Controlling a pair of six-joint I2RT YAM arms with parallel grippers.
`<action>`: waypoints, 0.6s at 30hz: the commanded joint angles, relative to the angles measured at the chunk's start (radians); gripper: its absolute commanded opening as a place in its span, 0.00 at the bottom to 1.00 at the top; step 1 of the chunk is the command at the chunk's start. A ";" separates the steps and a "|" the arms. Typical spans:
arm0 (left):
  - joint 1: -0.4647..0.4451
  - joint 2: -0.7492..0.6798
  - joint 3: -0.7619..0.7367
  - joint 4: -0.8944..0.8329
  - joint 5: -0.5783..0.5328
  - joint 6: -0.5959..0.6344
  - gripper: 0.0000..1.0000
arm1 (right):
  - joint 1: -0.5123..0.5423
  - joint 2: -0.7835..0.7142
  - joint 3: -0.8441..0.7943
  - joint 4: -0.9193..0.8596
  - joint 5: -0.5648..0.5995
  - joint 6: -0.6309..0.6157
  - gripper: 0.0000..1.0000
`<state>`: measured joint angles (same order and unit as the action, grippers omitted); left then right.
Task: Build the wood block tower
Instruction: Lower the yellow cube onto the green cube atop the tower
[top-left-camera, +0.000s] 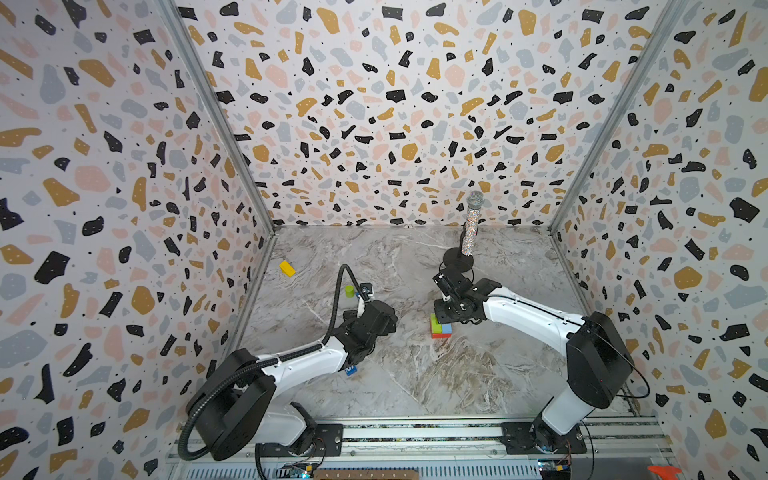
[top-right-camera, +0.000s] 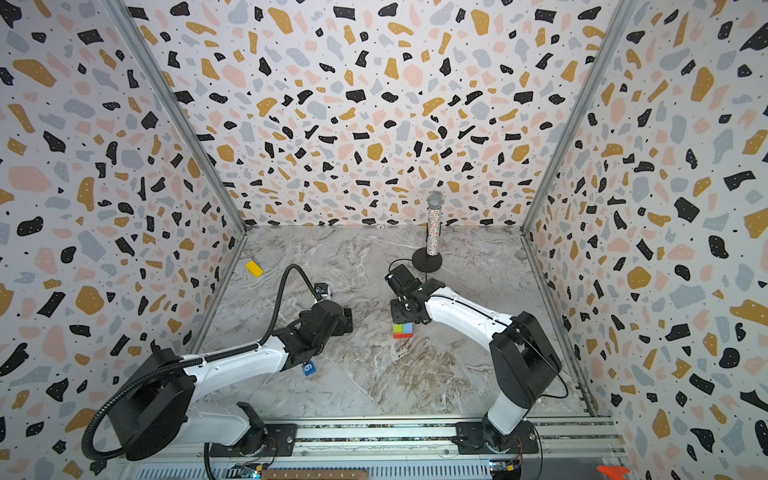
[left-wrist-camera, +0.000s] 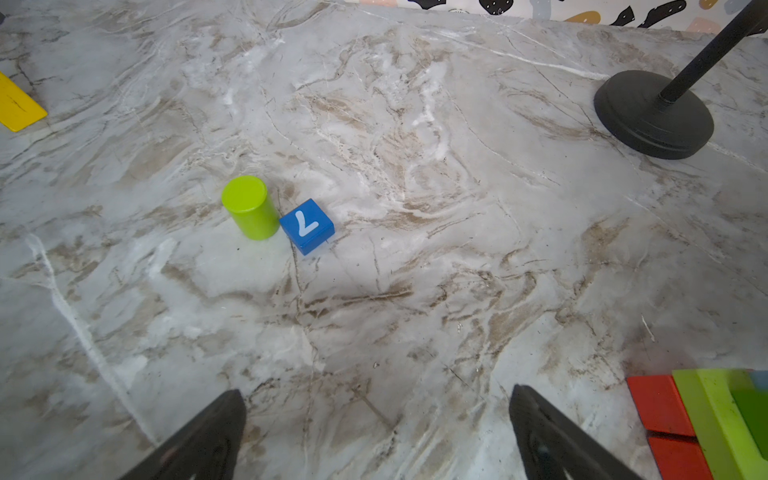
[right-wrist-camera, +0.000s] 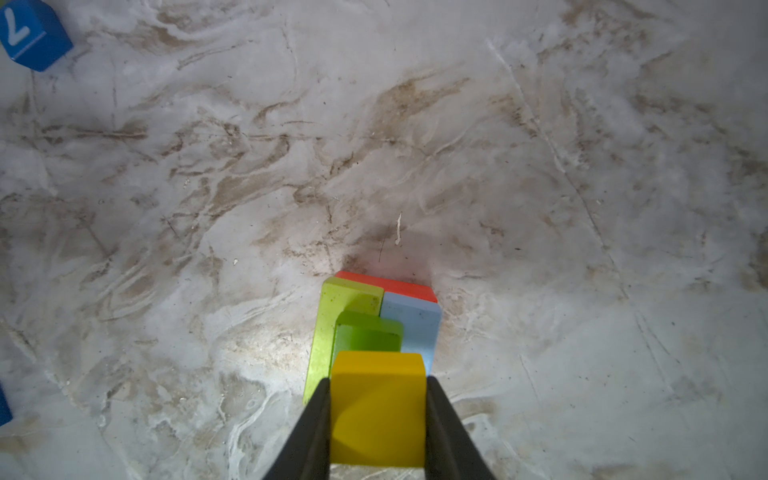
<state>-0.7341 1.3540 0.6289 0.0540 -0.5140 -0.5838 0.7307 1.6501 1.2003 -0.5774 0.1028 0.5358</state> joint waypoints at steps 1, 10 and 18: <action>0.006 -0.018 -0.012 0.026 -0.005 0.002 1.00 | 0.011 -0.031 -0.003 -0.009 0.013 0.029 0.29; 0.007 -0.029 -0.016 0.025 -0.003 -0.001 1.00 | 0.023 -0.021 -0.016 0.011 0.006 0.041 0.29; 0.010 -0.036 -0.019 0.026 -0.001 -0.001 1.00 | 0.022 -0.008 -0.013 0.014 0.012 0.041 0.29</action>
<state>-0.7326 1.3376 0.6228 0.0536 -0.5129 -0.5869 0.7483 1.6505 1.1881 -0.5617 0.1017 0.5648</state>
